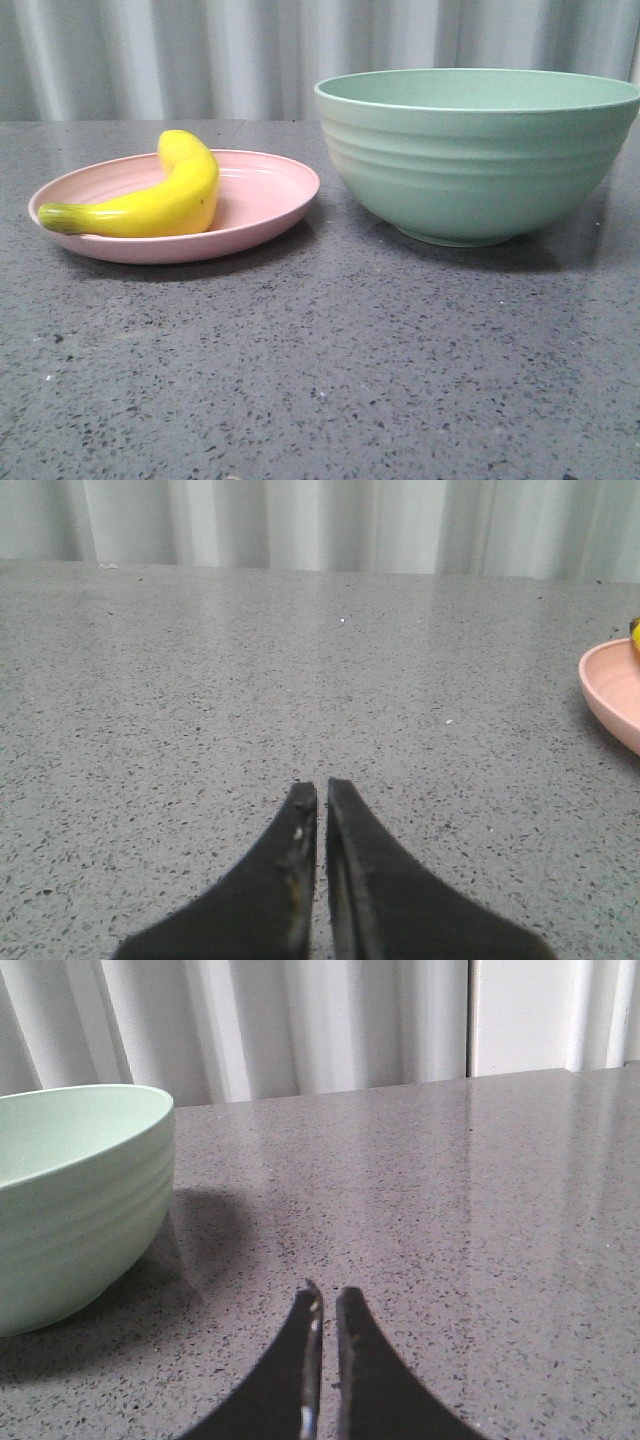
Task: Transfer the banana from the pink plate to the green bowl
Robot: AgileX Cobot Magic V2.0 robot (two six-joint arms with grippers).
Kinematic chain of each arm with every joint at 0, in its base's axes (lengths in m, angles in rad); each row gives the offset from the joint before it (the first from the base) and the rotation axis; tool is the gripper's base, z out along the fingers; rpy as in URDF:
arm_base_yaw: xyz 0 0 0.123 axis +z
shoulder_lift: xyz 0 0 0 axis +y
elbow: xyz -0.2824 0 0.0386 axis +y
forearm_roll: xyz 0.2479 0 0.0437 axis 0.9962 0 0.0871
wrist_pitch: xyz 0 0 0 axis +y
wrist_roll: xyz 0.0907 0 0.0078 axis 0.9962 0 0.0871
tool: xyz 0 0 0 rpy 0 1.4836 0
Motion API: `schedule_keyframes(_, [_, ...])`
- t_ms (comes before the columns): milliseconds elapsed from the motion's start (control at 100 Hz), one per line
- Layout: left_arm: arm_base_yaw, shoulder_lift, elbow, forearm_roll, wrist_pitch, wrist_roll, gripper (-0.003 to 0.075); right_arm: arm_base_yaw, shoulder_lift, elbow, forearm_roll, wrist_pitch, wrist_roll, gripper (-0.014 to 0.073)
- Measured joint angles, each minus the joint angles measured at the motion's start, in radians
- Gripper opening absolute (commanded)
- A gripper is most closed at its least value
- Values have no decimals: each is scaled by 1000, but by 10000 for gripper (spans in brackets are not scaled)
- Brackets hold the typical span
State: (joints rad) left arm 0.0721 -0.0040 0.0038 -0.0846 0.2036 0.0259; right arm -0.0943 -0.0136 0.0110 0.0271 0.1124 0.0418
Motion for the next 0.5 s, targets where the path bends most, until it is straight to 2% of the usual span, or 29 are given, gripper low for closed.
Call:
schedule_keyframes(320, [0,0,0,0,-6,0,-20,0,0,0,-3,2,0,-41])
schedule_keyframes(500, [0,0,0,0,-59,0,-20,0,0,0,-38,6,0,-41])
